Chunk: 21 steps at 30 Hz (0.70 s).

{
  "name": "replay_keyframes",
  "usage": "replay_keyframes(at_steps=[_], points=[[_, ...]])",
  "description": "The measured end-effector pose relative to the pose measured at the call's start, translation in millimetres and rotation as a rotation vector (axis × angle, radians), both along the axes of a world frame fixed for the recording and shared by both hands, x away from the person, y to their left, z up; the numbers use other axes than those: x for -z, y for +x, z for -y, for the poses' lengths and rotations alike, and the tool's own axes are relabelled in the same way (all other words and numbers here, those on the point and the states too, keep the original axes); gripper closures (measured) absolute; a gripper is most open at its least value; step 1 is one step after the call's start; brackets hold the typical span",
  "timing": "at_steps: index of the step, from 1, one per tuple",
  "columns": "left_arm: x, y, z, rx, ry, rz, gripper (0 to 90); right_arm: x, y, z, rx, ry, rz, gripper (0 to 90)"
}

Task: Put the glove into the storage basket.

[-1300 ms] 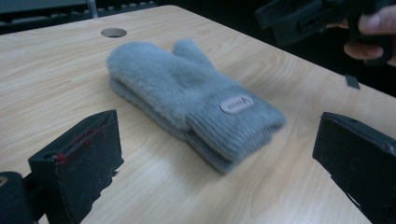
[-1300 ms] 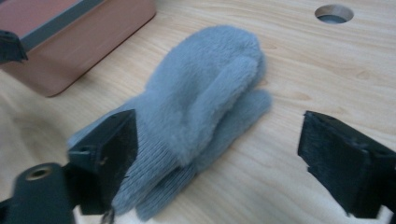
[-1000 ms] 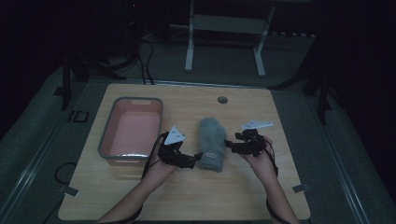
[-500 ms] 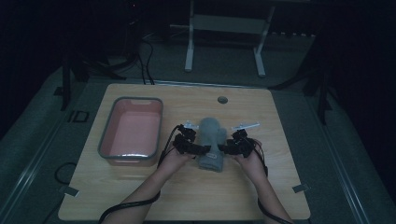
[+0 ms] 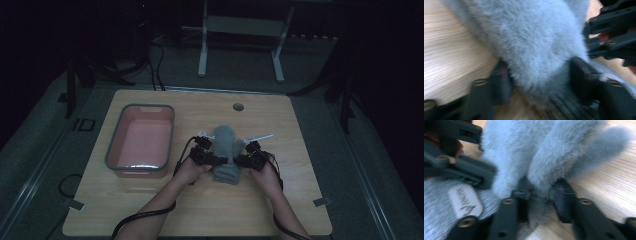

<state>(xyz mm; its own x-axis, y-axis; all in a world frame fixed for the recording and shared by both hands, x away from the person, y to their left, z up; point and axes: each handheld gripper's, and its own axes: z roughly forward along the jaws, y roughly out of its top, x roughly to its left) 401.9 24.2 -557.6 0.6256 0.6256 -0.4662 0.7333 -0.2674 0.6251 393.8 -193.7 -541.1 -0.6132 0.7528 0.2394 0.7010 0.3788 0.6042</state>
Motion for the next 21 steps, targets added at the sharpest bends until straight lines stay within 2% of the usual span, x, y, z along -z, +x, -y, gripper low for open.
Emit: replay_keyframes(at_steps=[1, 3, 5, 7, 10, 14, 21], points=[[-0.3, 0.2, 0.2, 0.008, -0.004, 0.000, 50.2, -0.3, -1.6, -1.2, -0.004, -0.008, 0.016, 75.8], [-2.9, -1.4, 1.8, 0.007, 0.005, 0.026, 61.6, -1.1, -4.7, -3.5, 0.005, -0.022, 0.039, 79.6], [-6.2, -4.4, 4.4, 0.012, 0.032, 0.060, 68.1, -1.4, -8.5, -5.5, 0.016, -0.034, 0.067, 81.3], [-8.9, -5.5, 5.1, 0.015, 0.048, 0.066, 72.5, -1.9, -10.4, -4.3, 0.028, -0.017, 0.074, 82.0], [-11.8, -6.1, 5.0, 0.005, 0.038, 0.059, 75.1, -3.8, -13.3, -4.0, 0.044, -0.008, 0.084, 82.7], [-25.3, -9.2, 5.5, 0.013, 0.044, 0.085, 76.3, -12.5, -16.2, -4.8, 0.050, -0.006, 0.101, 83.2], [-57.0, -13.3, -0.6, 0.030, 0.039, 0.133, 77.2, -42.7, -21.1, -5.8, 0.042, 0.028, 0.147, 83.4]])
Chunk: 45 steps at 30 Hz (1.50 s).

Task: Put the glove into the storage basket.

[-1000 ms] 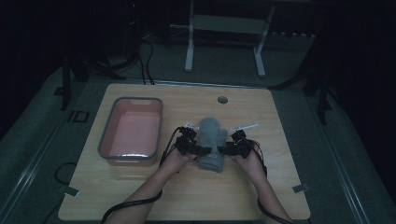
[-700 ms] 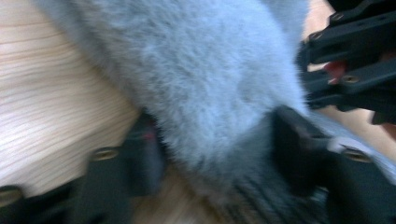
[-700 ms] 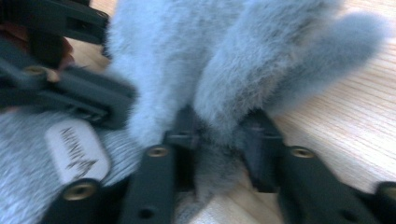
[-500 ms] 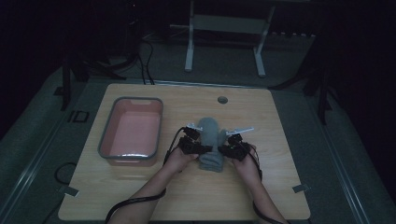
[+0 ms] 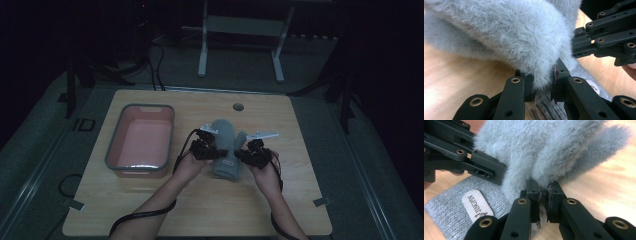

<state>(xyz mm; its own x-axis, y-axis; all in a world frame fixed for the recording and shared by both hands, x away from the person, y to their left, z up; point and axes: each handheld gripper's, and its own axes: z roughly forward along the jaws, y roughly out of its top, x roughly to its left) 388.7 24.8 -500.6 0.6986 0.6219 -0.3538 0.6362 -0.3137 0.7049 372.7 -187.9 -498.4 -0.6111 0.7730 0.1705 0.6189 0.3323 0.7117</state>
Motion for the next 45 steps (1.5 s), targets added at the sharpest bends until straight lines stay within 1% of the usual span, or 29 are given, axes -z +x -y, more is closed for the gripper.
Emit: replay_keyframes(at_steps=[2, 4, 6, 7, 10, 13, 15, 18, 20, 22, 25, 27, 30, 33, 35, 37, 38, 43, 45], points=[[-9.4, -1.6, -3.7, 0.005, 0.002, 0.019, 77.3, -7.8, -1.4, -1.9, -0.004, 0.008, 0.009, 83.4], [-19.4, -2.1, -9.4, 0.007, -0.002, 0.024, 77.3, -17.6, -2.6, -5.3, -0.011, 0.015, 0.021, 83.3], [-27.9, -2.1, -14.8, 0.010, 0.006, 0.038, 77.3, -26.1, -3.1, -9.8, -0.016, 0.019, 0.033, 83.3], [-31.8, -2.0, -17.7, 0.005, 0.004, 0.038, 77.3, -30.0, -3.2, -12.7, -0.019, 0.018, 0.042, 83.3], [-41.7, -2.3, -26.7, -0.004, 0.007, 0.050, 77.2, -40.3, -2.2, -21.3, -0.027, 0.019, 0.052, 83.3], [-52.4, -2.9, -40.2, -0.017, -0.003, 0.063, 77.2, -51.7, -0.7, -32.3, -0.042, 0.018, 0.069, 83.3], [-58.6, -4.3, -48.9, -0.025, 0.006, 0.076, 77.3, -59.1, 0.9, -41.4, -0.057, 0.022, 0.078, 83.3], [-65.9, -5.8, -63.6, -0.040, 0.023, 0.085, 77.3, -66.2, 3.6, -56.3, -0.077, 0.018, 0.084, 83.3], [-69.5, -6.7, -72.9, -0.050, 0.034, 0.088, 77.3, -69.9, 5.8, -67.4, -0.093, 0.014, 0.085, 83.3], [-72.6, -7.9, -84.7, -0.063, 0.033, 0.088, 77.3, -73.5, 7.7, -79.2, -0.108, 0.013, 0.089, 83.3], [-78.0, -9.7, -103.3, -0.084, 0.044, 0.087, 77.3, -78.6, 10.4, -97.1, -0.136, 0.006, 0.091, 83.3], [-82.0, -11.1, -114.3, -0.099, 0.050, 0.089, 77.3, -81.3, 12.5, -108.6, -0.149, 0.015, 0.089, 83.3], [-86.3, -12.7, -130.4, -0.121, 0.070, 0.098, 77.3, -84.7, 15.1, -125.9, -0.165, 0.025, 0.088, 83.3], [-88.0, -14.0, -143.5, -0.141, 0.086, 0.098, 77.3, -86.7, 16.8, -143.9, -0.179, 0.017, 0.089, 83.3], [-89.0, -15.0, -154.6, -0.154, 0.087, 0.091, 77.3, -87.2, 18.0, -154.8, -0.192, 0.013, 0.087, 83.3], [-89.9, -15.4, -164.6, -0.164, 0.090, 0.085, 77.3, -87.5, 19.6, -164.5, -0.201, 0.022, 0.079, 83.3], [-90.5, -16.0, -169.5, -0.172, 0.096, 0.089, 77.3, -87.7, 20.6, -169.7, -0.205, 0.024, 0.076, 83.3], [-92.5, -19.4, -195.7, -0.213, 0.098, 0.085, 77.3, -89.9, 24.6, -198.3, -0.235, 0.019, 0.074, 83.3], [-92.9, -19.9, -205.2, -0.226, 0.104, 0.078, 77.3, -89.9, 27.1, -208.7, -0.240, 0.027, 0.063, 83.3]])
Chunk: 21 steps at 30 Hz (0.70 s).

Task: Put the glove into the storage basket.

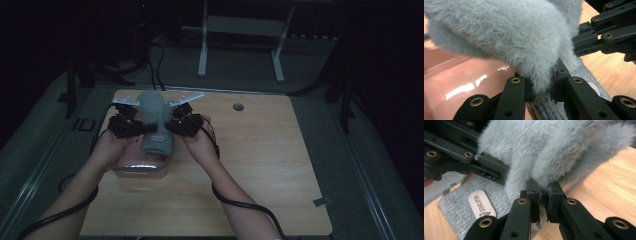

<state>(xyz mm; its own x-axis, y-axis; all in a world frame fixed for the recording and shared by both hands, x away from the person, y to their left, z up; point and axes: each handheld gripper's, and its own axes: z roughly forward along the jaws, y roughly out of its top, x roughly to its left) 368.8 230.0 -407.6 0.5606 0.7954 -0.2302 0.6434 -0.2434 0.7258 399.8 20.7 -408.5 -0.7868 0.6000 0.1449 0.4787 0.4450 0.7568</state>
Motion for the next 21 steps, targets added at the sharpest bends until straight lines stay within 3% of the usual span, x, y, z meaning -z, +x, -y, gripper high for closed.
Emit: replay_keyframes(at_steps=[9, 21], points=[[6.5, 1.2, -30.3, -0.012, 0.010, -0.018, 77.2, 4.9, 4.5, -33.4, -0.030, -0.007, -0.018, 83.3], [39.6, 15.7, -34.5, -0.040, 0.056, -0.068, 77.3, 36.1, 17.9, -53.6, 0.008, -0.063, -0.070, 83.2]])
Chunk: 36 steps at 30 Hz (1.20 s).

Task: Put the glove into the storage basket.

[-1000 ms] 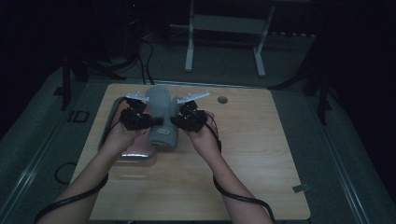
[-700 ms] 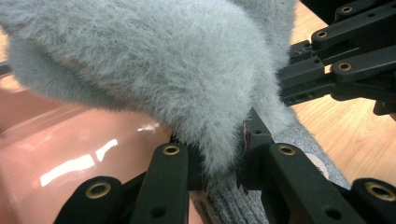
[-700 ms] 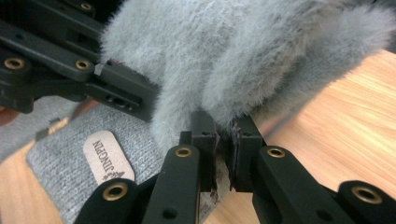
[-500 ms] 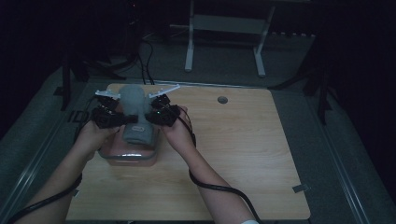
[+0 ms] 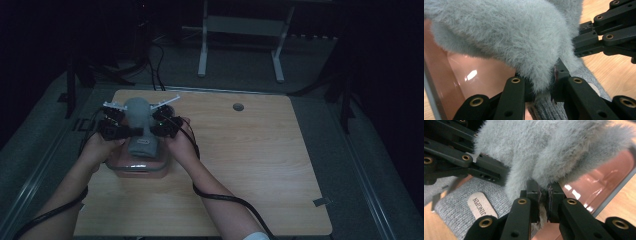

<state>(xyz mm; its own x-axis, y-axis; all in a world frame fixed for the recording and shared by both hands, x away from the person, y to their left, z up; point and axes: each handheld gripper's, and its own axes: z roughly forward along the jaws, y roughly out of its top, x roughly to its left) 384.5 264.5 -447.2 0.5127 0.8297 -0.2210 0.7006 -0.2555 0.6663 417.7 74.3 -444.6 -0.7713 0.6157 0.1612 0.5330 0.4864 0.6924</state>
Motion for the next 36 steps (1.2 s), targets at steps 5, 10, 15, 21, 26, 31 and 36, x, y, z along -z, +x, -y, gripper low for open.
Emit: replay_keyframes(at_steps=[5, 10, 15, 21, 26, 31, 36], points=[[15.5, 5.5, 1.7, -0.006, 0.017, -0.039, 77.2, 15.9, 3.9, -5.1, 0.019, -0.033, -0.027, 83.2], [30.3, 11.1, 3.3, -0.012, 0.038, -0.077, 77.2, 30.8, 7.3, -11.8, 0.037, -0.095, -0.053, 83.1], [42.0, 14.7, 5.1, -0.012, 0.054, -0.113, 77.0, 41.0, 9.1, -17.5, 0.039, -0.147, -0.072, 82.9], [52.2, 20.6, 9.1, -0.017, 0.065, -0.148, 76.8, 49.0, 10.0, -21.8, 0.054, -0.208, -0.057, 79.8], [57.0, 26.6, 11.6, -0.024, 0.087, -0.214, 75.6, 53.2, 13.0, -21.0, 0.057, -0.229, -0.049, 69.0], [57.5, 28.8, 16.4, -0.056, 0.140, -0.205, 63.5, 56.6, 12.6, -21.4, 0.057, -0.236, -0.029, 65.0], [53.0, 23.2, 10.9, -0.116, 0.138, -0.101, 43.3, 52.6, 14.1, -17.7, 0.035, -0.206, -0.013, 57.0]])
